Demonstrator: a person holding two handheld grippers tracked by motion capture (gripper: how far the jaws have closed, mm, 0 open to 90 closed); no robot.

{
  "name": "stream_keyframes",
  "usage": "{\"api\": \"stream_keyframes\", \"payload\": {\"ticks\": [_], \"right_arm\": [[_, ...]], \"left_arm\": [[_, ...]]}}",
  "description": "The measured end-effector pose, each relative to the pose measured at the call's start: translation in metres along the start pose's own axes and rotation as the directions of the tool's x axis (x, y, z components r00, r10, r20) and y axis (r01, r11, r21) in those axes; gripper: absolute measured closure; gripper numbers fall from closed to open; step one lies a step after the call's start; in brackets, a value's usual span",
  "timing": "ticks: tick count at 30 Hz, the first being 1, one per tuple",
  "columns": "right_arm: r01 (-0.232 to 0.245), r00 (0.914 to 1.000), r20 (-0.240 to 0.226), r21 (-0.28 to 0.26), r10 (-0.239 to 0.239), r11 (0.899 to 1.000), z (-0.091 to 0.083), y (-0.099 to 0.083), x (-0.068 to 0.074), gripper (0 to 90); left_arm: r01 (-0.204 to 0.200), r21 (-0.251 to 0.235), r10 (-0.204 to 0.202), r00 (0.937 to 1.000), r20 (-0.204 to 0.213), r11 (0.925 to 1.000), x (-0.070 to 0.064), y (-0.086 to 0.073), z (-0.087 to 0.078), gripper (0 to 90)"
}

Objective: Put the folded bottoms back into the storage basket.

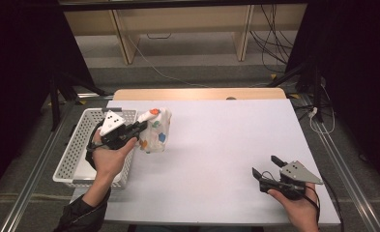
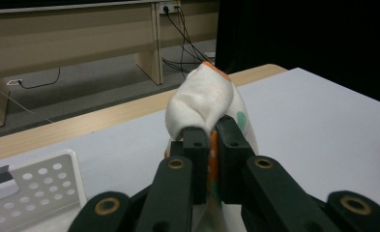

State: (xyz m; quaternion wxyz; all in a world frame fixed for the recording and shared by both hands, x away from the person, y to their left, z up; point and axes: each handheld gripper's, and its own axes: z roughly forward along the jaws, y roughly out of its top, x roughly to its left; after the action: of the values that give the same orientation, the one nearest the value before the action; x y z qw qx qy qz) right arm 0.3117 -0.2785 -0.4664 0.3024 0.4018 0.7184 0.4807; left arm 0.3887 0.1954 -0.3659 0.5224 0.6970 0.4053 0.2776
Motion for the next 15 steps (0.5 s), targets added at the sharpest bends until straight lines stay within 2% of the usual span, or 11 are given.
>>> {"api": "stream_keyframes", "payload": {"ticks": [15], "right_arm": [[0.001,1.0000,0.000,0.002,-0.001,1.000,-0.0004,0.0000,-0.0003,20.5]], "left_arm": [[0.013,-0.017,-0.013,0.9997,-0.023,0.9998,0.0090,0.0029,-0.0076,84.0]]}}
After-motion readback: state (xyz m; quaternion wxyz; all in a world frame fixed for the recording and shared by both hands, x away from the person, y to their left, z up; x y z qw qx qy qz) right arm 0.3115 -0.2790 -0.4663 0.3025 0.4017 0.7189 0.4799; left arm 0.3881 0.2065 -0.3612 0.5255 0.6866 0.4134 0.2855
